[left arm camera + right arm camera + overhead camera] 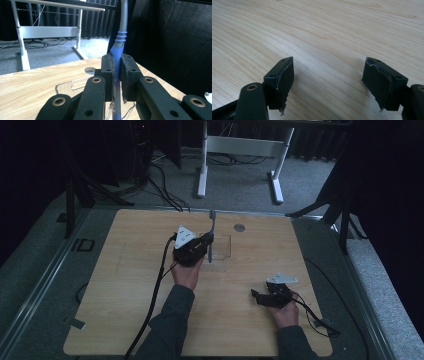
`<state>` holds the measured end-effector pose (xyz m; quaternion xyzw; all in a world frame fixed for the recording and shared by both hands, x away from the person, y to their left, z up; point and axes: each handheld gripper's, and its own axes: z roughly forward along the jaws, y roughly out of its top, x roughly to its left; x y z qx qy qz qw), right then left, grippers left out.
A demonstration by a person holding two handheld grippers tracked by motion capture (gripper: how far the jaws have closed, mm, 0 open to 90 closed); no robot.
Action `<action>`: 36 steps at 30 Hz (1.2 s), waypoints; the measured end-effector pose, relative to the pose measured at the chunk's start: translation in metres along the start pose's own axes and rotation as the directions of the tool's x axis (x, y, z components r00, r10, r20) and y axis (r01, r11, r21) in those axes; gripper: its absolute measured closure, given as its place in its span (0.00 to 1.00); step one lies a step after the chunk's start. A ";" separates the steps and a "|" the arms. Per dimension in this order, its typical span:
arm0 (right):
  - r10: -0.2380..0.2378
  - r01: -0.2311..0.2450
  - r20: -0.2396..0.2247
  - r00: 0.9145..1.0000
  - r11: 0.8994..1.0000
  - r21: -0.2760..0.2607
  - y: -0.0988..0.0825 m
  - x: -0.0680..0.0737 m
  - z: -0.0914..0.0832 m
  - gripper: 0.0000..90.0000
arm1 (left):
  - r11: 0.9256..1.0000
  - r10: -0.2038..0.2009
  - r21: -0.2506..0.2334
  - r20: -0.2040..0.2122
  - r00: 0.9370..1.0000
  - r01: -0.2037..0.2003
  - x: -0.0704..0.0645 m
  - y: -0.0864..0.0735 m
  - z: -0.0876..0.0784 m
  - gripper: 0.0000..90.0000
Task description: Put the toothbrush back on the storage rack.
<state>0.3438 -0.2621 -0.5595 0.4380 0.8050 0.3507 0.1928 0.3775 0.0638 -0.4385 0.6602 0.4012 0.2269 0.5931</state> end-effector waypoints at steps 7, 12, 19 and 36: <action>-0.001 0.001 0.000 1.000 1.000 0.000 0.000 0.000 0.000 0.28 | 1.000 -0.007 0.001 -0.005 1.000 0.007 0.002 0.002 0.003 0.91; -0.001 0.001 0.000 1.000 1.000 0.000 0.000 0.000 0.000 0.28 | 1.000 0.011 0.011 -0.011 1.000 -0.010 0.001 0.006 0.007 0.91; -0.001 0.001 0.000 1.000 1.000 0.000 0.000 0.000 0.000 0.28 | 1.000 0.011 0.018 -0.019 1.000 -0.011 0.003 0.008 0.010 0.91; -0.001 0.001 0.000 1.000 1.000 0.001 0.000 0.000 0.000 0.28 | 0.999 0.037 0.040 -0.043 0.998 -0.035 0.005 0.011 0.017 0.91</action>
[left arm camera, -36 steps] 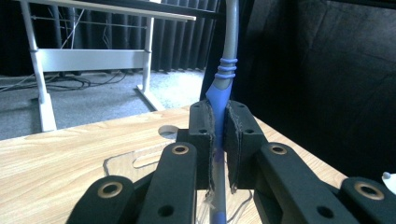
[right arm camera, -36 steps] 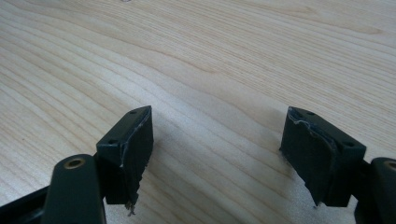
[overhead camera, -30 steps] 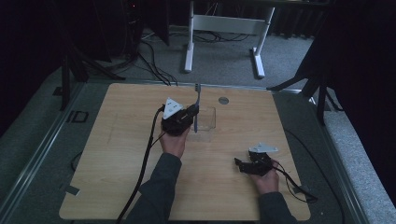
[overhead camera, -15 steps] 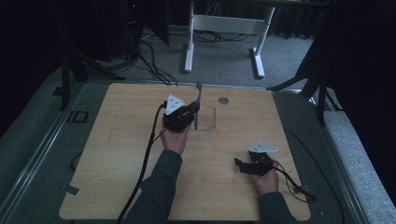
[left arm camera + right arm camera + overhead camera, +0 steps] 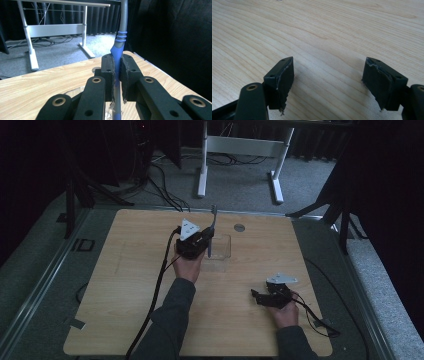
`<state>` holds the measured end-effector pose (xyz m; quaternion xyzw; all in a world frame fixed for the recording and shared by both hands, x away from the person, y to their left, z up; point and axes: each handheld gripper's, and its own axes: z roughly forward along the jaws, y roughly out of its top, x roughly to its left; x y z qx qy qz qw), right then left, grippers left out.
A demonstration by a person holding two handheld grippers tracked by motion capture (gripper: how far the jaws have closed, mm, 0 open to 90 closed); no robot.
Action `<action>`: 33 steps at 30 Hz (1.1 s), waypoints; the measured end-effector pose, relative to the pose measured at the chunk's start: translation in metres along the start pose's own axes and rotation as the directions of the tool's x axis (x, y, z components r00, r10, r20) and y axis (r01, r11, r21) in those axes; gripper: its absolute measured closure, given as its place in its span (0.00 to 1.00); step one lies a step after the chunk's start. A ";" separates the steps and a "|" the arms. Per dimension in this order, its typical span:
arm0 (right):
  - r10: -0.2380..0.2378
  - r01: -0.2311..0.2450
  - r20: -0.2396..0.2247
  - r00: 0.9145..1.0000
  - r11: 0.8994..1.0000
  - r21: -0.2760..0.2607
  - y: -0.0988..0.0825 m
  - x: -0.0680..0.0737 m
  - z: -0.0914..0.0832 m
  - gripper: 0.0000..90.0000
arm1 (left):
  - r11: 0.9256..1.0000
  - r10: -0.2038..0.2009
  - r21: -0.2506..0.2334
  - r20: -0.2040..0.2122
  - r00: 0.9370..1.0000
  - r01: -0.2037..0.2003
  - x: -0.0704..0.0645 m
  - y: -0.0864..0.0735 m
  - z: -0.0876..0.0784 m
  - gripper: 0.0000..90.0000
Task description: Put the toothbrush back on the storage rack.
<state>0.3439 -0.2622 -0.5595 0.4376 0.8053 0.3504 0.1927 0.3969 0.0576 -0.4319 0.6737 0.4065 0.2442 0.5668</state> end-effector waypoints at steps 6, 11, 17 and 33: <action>0.000 0.000 0.000 1.000 1.000 0.000 0.000 0.000 0.000 0.28 | 1.000 0.008 0.009 -0.009 1.000 -0.008 0.000 -0.001 0.003 0.91; 0.000 0.000 0.001 1.000 1.000 0.001 0.000 0.000 0.000 0.28 | 0.999 0.021 0.025 -0.020 1.000 -0.021 0.002 -0.003 0.005 0.91; 0.000 0.000 0.001 1.000 1.000 0.000 0.000 0.000 0.000 0.28 | 0.999 0.033 0.033 -0.032 0.999 -0.032 0.004 -0.004 0.008 0.91; 0.002 -0.002 -0.001 1.000 1.000 0.000 0.000 0.000 0.000 0.28 | 0.998 0.044 0.054 -0.051 0.998 -0.041 0.007 -0.009 0.017 0.91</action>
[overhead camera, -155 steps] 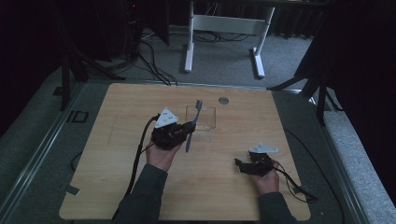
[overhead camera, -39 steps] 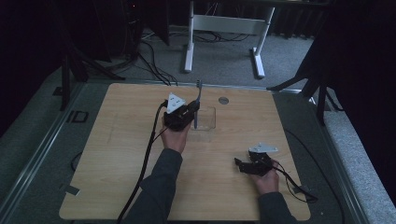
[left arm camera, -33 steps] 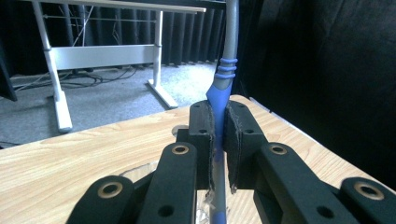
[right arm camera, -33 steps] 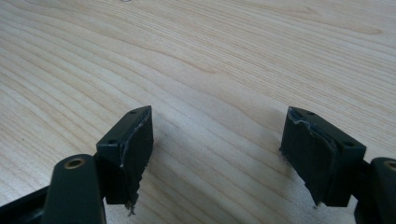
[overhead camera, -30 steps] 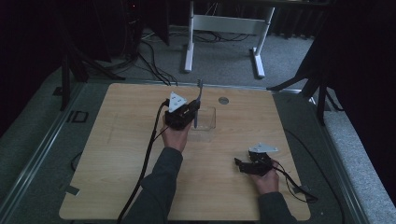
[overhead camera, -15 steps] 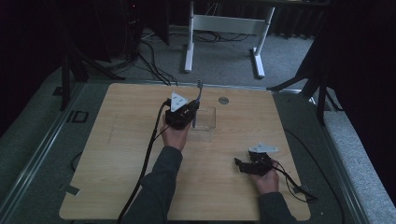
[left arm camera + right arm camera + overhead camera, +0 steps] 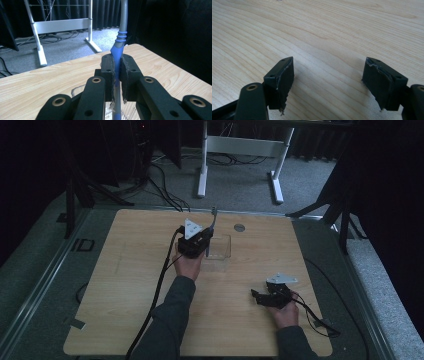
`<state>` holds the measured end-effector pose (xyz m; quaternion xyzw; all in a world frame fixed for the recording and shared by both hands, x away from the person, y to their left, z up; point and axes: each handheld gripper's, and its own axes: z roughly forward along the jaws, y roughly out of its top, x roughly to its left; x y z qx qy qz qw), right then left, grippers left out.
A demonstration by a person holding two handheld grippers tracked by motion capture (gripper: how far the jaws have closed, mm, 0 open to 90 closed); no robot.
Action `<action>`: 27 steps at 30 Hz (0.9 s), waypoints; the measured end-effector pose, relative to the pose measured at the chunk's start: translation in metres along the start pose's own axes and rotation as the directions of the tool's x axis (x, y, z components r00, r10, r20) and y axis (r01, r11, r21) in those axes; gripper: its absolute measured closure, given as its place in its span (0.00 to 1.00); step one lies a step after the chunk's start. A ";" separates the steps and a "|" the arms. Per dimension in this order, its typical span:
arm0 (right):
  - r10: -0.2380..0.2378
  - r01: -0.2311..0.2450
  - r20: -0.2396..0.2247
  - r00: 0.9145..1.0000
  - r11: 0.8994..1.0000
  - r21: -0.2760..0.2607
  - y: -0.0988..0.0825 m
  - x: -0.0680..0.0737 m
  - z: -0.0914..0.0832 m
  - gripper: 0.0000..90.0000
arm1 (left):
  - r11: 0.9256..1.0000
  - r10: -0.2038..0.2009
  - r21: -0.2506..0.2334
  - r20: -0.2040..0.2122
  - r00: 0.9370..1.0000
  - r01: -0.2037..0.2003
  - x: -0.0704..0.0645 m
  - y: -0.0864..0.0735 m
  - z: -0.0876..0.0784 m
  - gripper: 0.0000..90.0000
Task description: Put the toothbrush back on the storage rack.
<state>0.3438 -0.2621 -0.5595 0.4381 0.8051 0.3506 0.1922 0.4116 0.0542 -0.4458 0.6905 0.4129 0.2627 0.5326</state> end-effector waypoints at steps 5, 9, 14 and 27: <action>0.000 0.000 0.000 1.000 1.000 0.000 0.000 0.000 0.000 0.28 | 1.000 0.011 0.014 -0.005 1.000 -0.011 0.001 -0.002 0.002 0.91; 0.000 0.000 0.000 1.000 1.000 0.000 0.000 0.000 0.000 0.28 | 1.000 0.010 0.017 -0.007 1.000 -0.010 0.002 -0.003 0.004 0.91; 0.000 0.000 0.000 1.000 1.000 0.001 0.000 0.000 0.000 0.28 | 0.999 0.021 0.037 -0.015 1.000 -0.021 0.002 -0.005 0.006 0.91; -0.001 0.001 -0.001 1.000 1.000 0.001 0.000 0.000 0.000 0.28 | 0.996 0.061 0.070 -0.018 0.998 -0.059 0.000 -0.010 0.011 0.91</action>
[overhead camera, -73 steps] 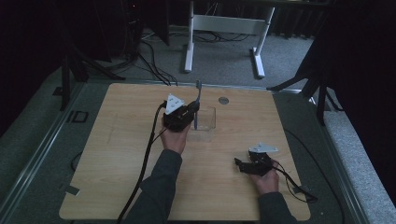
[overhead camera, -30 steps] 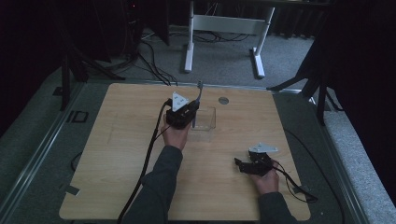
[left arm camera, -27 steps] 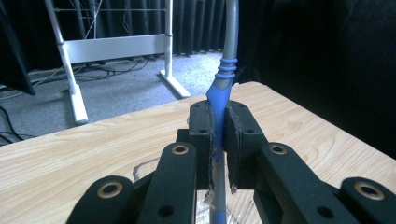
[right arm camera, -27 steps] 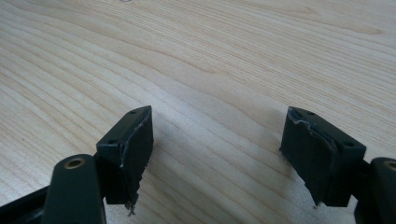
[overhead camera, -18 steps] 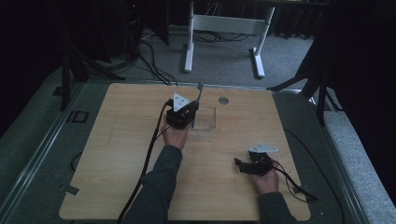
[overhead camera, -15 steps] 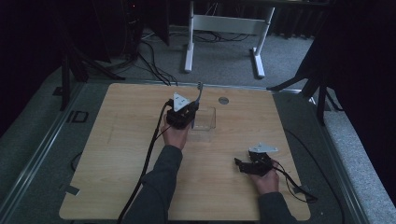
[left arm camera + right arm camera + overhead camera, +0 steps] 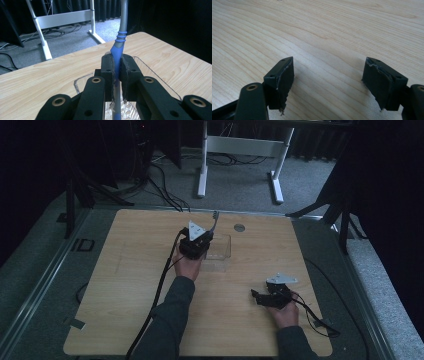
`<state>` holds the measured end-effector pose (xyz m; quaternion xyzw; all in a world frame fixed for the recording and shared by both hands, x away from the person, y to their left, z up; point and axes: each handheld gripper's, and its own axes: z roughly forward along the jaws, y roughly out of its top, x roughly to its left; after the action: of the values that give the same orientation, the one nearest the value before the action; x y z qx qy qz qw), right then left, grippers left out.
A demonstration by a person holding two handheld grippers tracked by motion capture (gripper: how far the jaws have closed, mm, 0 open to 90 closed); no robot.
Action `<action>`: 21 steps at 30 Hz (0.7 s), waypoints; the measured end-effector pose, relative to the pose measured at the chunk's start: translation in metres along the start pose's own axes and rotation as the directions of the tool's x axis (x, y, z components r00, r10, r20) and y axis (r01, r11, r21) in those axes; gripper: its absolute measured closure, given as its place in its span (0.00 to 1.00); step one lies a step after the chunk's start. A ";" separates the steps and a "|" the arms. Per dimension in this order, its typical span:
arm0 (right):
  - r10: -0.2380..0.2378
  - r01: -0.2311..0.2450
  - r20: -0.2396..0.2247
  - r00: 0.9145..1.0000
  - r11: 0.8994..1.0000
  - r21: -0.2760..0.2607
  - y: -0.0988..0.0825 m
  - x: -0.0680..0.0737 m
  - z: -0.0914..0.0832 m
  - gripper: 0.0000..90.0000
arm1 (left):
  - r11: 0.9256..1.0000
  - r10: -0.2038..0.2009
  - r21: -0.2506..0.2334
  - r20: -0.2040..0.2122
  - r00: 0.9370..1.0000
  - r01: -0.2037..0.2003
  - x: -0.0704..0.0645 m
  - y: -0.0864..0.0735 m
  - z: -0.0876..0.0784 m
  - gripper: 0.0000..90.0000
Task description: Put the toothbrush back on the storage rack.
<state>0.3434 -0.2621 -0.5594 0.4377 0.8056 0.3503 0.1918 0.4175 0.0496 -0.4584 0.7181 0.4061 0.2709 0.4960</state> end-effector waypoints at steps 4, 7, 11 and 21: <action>0.001 -0.001 -0.001 1.000 1.000 -0.001 0.000 0.000 0.000 0.28 | 1.000 0.021 0.013 -0.002 1.000 -0.021 -0.002 -0.002 0.002 0.90; 0.001 -0.001 -0.001 1.000 1.000 -0.001 0.000 0.000 0.000 0.28 | 0.999 0.027 0.026 0.004 1.000 -0.027 -0.002 -0.003 0.003 0.90; 0.000 0.000 0.000 1.000 1.000 -0.001 0.000 0.000 0.000 0.28 | 0.998 0.039 0.050 0.026 0.999 -0.040 -0.004 -0.006 0.005 0.90; 0.000 0.000 -0.001 1.000 1.000 -0.001 0.000 0.000 0.000 0.28 | 0.990 0.092 0.102 0.021 0.996 -0.094 -0.009 -0.011 0.007 0.87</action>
<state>0.3433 -0.2621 -0.5595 0.4374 0.8055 0.3508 0.1918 0.4149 0.0409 -0.4713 0.7631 0.3816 0.2664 0.4484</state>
